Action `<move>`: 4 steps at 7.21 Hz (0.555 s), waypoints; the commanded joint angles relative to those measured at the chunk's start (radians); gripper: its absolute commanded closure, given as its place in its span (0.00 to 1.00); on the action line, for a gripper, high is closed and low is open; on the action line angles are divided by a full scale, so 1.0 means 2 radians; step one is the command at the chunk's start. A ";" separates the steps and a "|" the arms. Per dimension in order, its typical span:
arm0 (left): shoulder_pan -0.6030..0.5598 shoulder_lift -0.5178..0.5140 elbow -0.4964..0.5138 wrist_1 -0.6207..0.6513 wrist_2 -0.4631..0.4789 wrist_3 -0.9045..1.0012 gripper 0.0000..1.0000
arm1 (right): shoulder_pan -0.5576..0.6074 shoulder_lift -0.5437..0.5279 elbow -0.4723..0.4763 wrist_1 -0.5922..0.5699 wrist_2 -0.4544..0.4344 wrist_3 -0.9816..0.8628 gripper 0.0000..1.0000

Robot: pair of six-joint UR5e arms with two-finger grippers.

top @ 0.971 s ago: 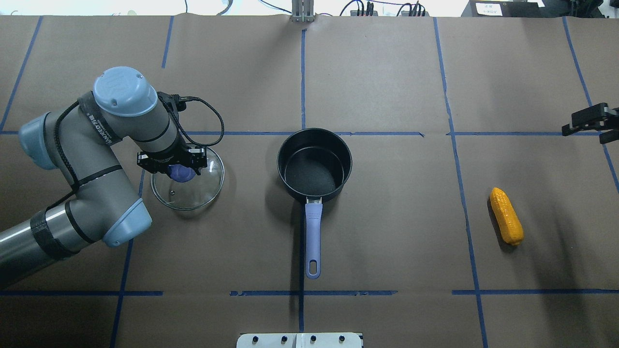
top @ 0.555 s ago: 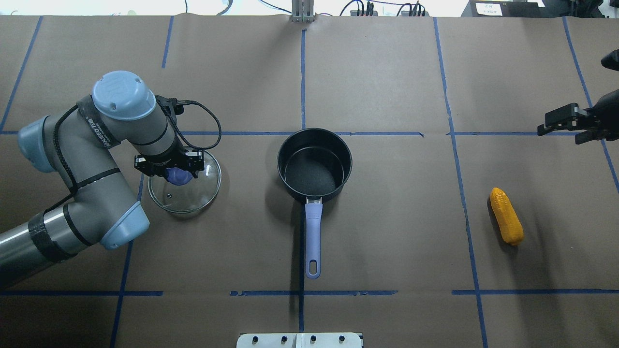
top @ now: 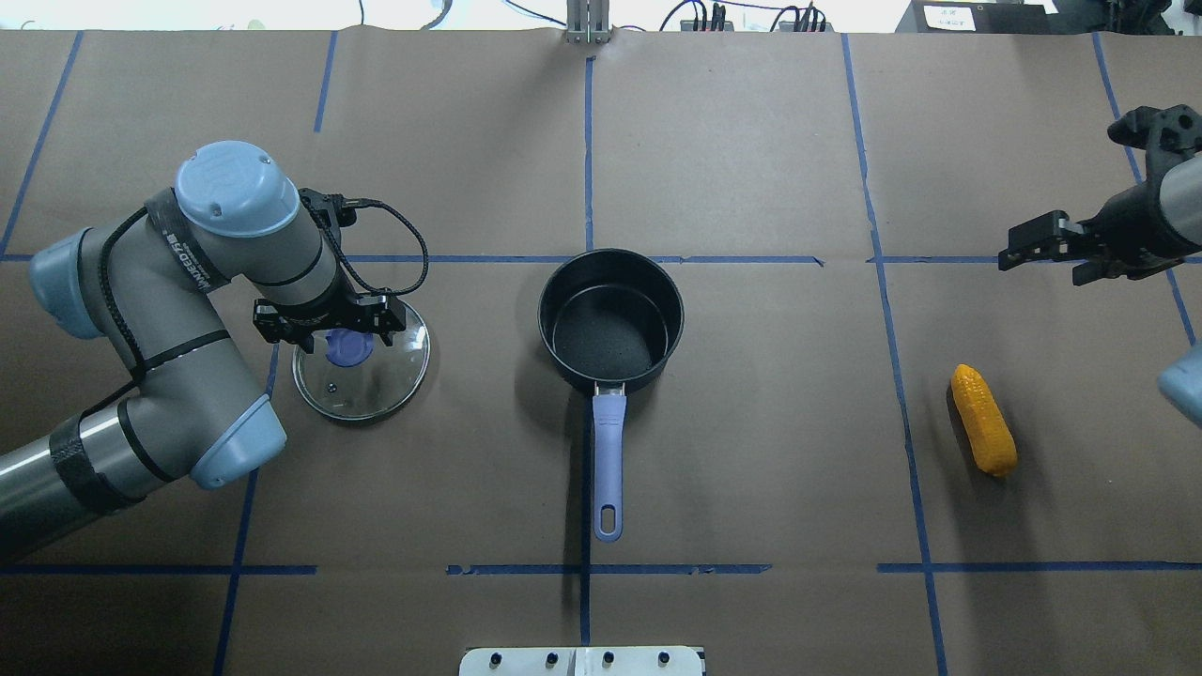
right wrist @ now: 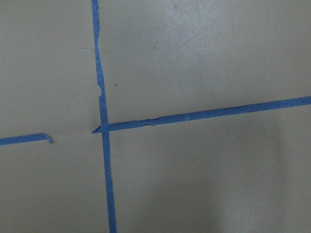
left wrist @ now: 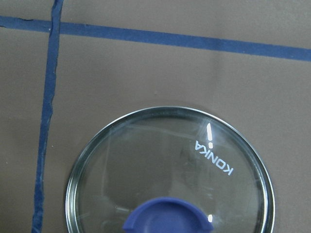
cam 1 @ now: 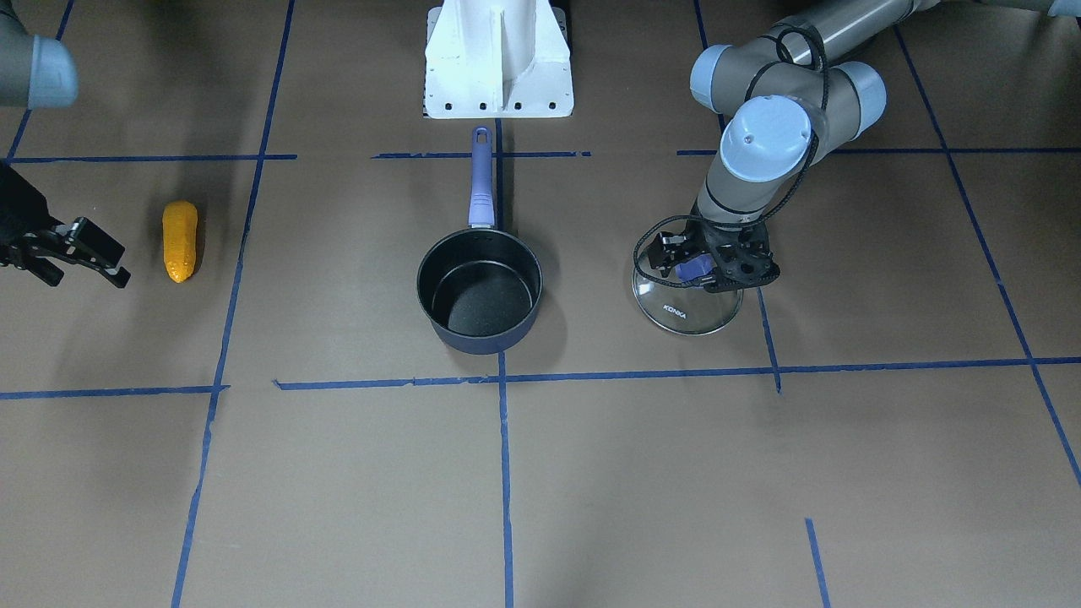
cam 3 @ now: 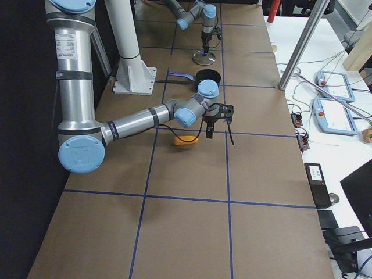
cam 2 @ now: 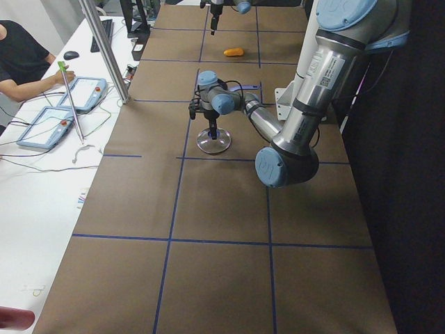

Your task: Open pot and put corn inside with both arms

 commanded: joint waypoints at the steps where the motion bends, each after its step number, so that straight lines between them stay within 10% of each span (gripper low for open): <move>1: -0.006 0.000 -0.020 0.004 -0.020 0.000 0.00 | -0.051 -0.004 0.000 0.009 -0.038 0.025 0.00; 4: -0.027 -0.007 -0.060 0.067 -0.039 0.001 0.00 | -0.106 -0.044 0.015 0.025 -0.042 0.025 0.00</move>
